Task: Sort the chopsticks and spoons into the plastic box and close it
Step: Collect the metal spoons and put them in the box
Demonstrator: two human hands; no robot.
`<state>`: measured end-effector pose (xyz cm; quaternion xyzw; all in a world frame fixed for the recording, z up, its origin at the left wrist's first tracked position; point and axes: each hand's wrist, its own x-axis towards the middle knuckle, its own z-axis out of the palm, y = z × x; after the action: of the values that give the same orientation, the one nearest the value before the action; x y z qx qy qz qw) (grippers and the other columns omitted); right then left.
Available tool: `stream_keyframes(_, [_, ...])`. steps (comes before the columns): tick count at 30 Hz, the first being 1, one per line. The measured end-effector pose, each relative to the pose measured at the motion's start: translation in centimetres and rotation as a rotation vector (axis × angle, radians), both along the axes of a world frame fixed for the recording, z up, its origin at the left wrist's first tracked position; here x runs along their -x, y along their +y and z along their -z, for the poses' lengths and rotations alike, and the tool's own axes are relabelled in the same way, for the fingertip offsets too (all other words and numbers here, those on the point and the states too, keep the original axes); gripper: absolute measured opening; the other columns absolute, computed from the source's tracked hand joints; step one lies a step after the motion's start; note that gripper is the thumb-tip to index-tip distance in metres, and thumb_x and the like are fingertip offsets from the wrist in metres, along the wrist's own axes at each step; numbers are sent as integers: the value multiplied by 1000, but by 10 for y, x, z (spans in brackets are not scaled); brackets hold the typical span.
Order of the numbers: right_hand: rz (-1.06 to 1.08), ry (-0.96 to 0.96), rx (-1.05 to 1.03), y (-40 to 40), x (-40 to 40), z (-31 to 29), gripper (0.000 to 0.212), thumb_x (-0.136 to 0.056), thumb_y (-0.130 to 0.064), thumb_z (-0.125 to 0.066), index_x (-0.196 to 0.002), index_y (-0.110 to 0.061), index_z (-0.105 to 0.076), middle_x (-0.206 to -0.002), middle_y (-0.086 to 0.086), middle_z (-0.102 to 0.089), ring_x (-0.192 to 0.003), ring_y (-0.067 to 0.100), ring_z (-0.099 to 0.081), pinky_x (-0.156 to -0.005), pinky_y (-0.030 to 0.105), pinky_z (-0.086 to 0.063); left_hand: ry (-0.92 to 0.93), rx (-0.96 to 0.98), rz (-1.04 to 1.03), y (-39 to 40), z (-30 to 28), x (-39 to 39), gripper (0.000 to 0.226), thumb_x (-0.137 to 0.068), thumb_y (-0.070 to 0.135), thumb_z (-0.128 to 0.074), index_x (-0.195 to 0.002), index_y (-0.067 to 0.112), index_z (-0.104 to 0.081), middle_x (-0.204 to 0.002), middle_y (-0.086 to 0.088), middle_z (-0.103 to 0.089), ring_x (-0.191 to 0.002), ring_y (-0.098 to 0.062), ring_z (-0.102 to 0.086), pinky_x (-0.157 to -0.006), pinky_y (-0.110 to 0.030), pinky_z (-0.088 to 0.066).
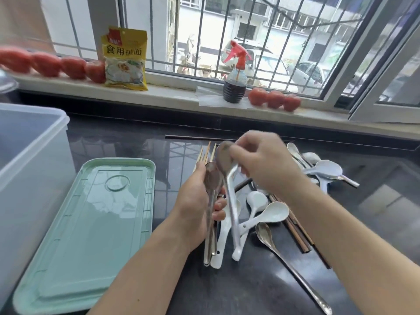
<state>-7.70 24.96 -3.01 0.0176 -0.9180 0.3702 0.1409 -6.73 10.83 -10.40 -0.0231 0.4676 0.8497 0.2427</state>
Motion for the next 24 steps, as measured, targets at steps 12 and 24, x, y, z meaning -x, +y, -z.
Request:
stream_keyframes(12, [153, 164, -191, -25, -16, 42, 21, -95, -30, -65, -86, -23, -47, -71, -8, -59, -61, 6, -59, -60, 27, -44, 87, -73, -4, 4, -3, -4, 32, -111, 21, -36, -128, 9, -60, -77, -3, -57, -56, -13, -44, -52, -26, -33])
stream_keyframes(24, [389, 66, -75, 46, 31, 39, 27, -100, -31, -53, -82, -15, -65, -75, -2, -65, -78, 23, -61, -67, 35, -42, -52, -131, -150, -5, -1, 3, 18, -112, 13, -33, -105, 10, -49, -81, -6, -48, -50, -9, -30, -37, -19, -26])
